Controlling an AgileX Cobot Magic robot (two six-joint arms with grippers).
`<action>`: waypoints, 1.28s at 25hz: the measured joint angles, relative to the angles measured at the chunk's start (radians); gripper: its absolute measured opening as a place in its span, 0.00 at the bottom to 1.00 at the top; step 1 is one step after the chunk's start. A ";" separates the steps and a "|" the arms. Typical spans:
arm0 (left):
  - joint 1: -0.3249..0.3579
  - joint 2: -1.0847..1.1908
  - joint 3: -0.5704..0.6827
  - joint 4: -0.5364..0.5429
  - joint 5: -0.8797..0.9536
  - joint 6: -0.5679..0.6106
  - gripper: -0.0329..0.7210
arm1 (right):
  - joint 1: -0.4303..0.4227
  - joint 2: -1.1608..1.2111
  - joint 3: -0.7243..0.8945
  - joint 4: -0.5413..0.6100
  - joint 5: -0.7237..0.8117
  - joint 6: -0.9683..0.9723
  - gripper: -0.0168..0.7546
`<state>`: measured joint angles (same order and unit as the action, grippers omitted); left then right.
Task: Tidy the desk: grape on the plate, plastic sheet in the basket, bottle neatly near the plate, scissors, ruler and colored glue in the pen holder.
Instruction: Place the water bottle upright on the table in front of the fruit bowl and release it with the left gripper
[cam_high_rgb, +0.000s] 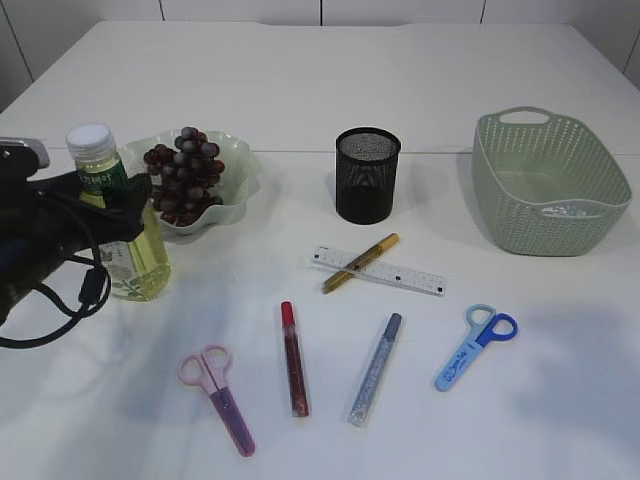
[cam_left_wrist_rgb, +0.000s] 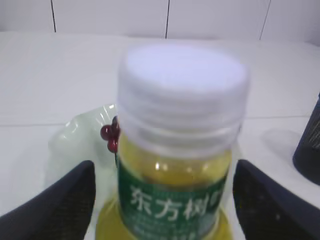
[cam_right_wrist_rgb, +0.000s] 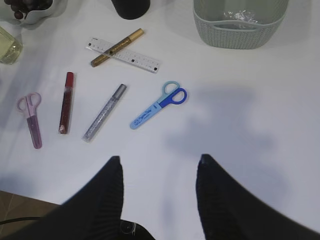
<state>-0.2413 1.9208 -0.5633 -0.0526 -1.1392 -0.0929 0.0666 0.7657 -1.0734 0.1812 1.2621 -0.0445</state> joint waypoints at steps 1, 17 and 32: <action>0.000 -0.016 0.000 0.000 0.000 0.000 0.88 | 0.000 0.000 0.000 0.000 0.000 0.000 0.52; 0.000 -0.230 0.000 0.000 0.006 0.000 0.84 | 0.000 0.000 0.000 0.000 0.000 -0.001 0.52; 0.000 -0.699 0.004 0.053 0.684 0.000 0.80 | 0.000 0.019 0.000 0.006 0.000 -0.024 0.52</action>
<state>-0.2413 1.2213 -0.5594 0.0000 -0.4549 -0.0929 0.0666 0.7852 -1.0734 0.1868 1.2621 -0.0683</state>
